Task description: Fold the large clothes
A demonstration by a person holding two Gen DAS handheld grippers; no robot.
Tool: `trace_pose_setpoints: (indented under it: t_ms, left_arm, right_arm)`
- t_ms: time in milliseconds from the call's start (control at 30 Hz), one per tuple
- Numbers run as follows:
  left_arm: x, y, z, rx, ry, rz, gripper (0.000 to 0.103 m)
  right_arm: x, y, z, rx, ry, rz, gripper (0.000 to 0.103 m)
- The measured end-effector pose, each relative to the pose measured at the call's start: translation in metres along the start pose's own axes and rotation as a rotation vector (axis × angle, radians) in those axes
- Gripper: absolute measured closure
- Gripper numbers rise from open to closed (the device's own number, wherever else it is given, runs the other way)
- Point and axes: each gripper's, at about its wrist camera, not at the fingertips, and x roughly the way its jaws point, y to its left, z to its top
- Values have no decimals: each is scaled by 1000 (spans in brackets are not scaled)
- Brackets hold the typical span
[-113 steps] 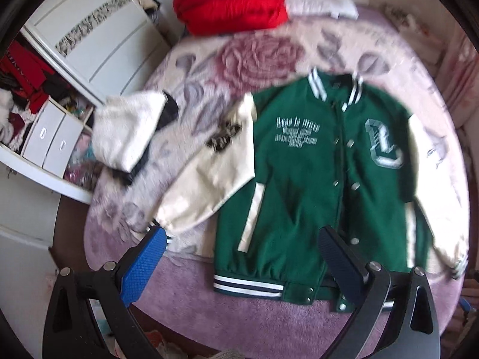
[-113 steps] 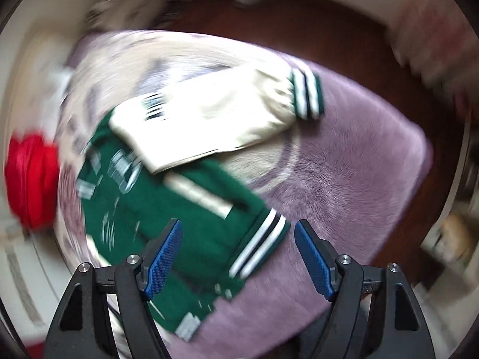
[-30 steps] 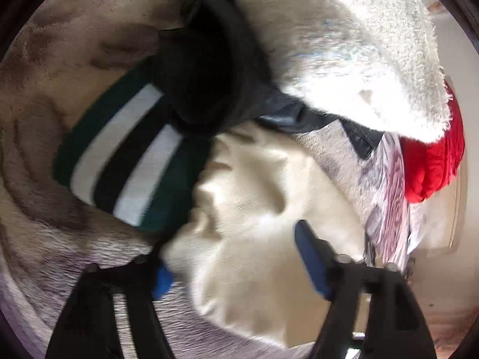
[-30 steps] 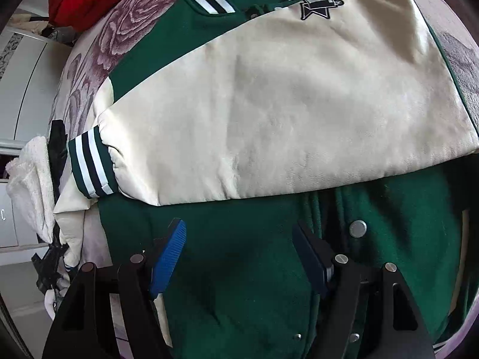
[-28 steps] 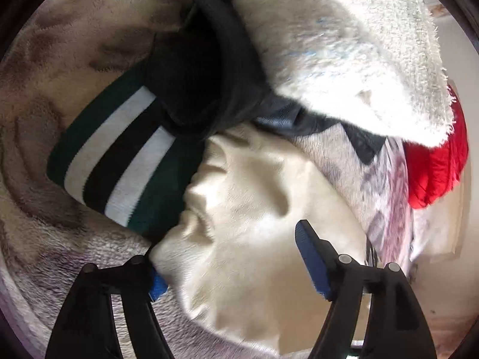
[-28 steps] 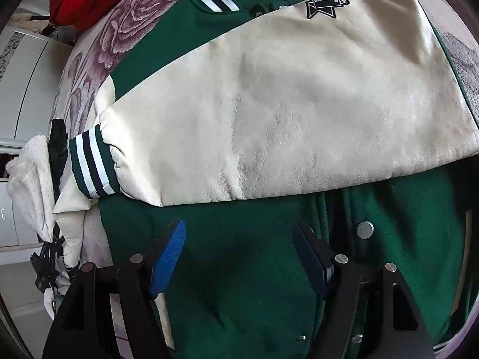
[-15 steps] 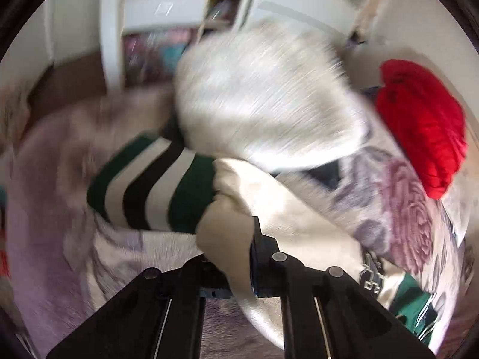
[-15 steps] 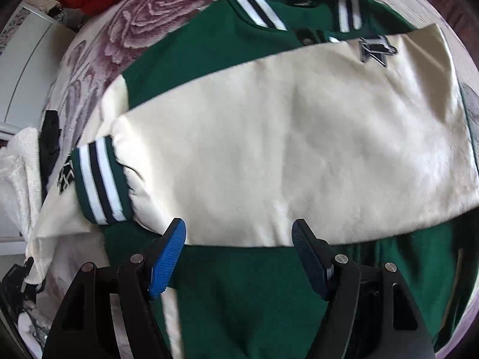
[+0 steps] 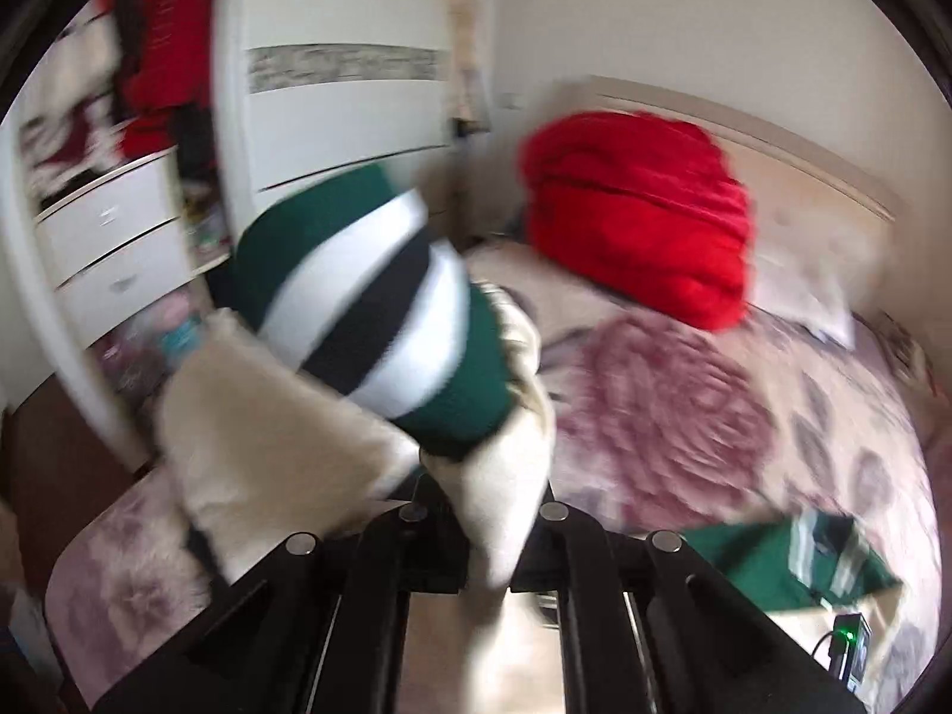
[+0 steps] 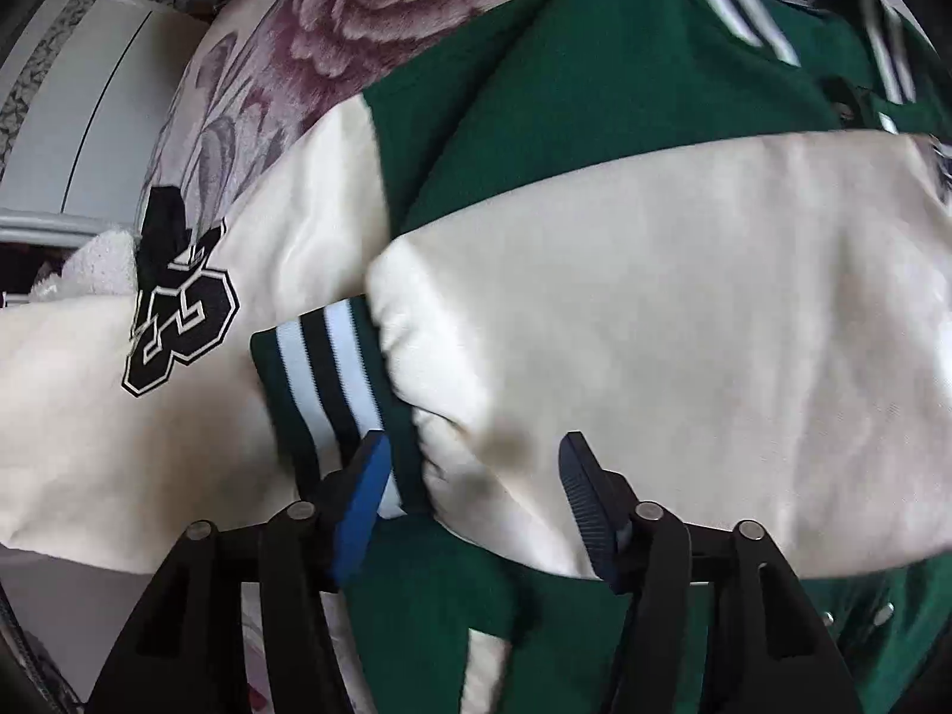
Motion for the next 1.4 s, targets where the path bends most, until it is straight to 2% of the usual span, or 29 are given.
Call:
trace_pose_setpoints:
  t_ms: [167, 300, 400, 500, 533, 700, 767, 833, 867, 900, 933, 967, 1000, 1100, 1200, 1300, 1333, 1400]
  left_arm:
    - [-13, -124, -27, 127, 111, -227, 99]
    - [-20, -241, -79, 237, 234, -414, 99]
    - [-15, -323, -132, 336, 355, -504, 99]
    - [-8, -386, -185, 428, 449, -536, 99]
    - [-3, -407, -207, 457, 484, -537, 99]
    - [23, -460, -263, 557, 586, -495, 98]
    - [35, -470, -274, 586, 617, -482, 98]
    - [40, -471, -270, 590, 636, -488, 93]
    - [38, -466, -263, 571, 648, -510, 87]
    - [39, -461, -259, 554, 664, -527, 67]
    - [40, -456, -254, 538, 683, -535, 53]
    - [41, -449, -247, 516, 708, -540, 22]
    - [44, -436, -233, 475, 730, -566, 10]
    - [44, -398, -197, 393, 716, -580, 10]
    - [40, -354, -162, 345, 663, -545, 10]
    - [53, -290, -132, 324, 584, -371, 10]
    - [60, -271, -127, 324, 566, -301, 10]
    - [81, -234, -122, 335, 552, -152, 10]
  right_arm:
    - [-55, -90, -31, 159, -43, -21, 36]
    - [-91, -177, -57, 311, -66, -54, 36]
    - [-116, -236, -78, 406, -91, -95, 36]
    - [-138, -295, -93, 471, -109, -152, 36]
    - [-139, -302, -92, 480, -113, -165, 36]
    - [-154, -354, -101, 506, -124, -206, 36]
    - [-158, -365, -103, 503, -126, -196, 36]
    - [-163, -374, -105, 495, -130, -181, 36]
    - [-165, -378, -105, 495, -132, -164, 34]
    - [-169, -382, -106, 495, -136, -145, 31]
    - [-174, -385, -107, 494, -148, -128, 29]
    - [-180, -389, -107, 491, -161, -118, 29]
    - [-188, -389, -107, 483, -182, -105, 29]
    - [-210, -392, -105, 474, -244, -39, 29]
    - [-219, -388, -93, 471, -291, 64, 25]
    - [-209, -378, -72, 465, -298, 116, 22]
    - [-202, -371, -60, 457, -292, 105, 21]
    - [-174, -357, -40, 446, -233, 22, 20]
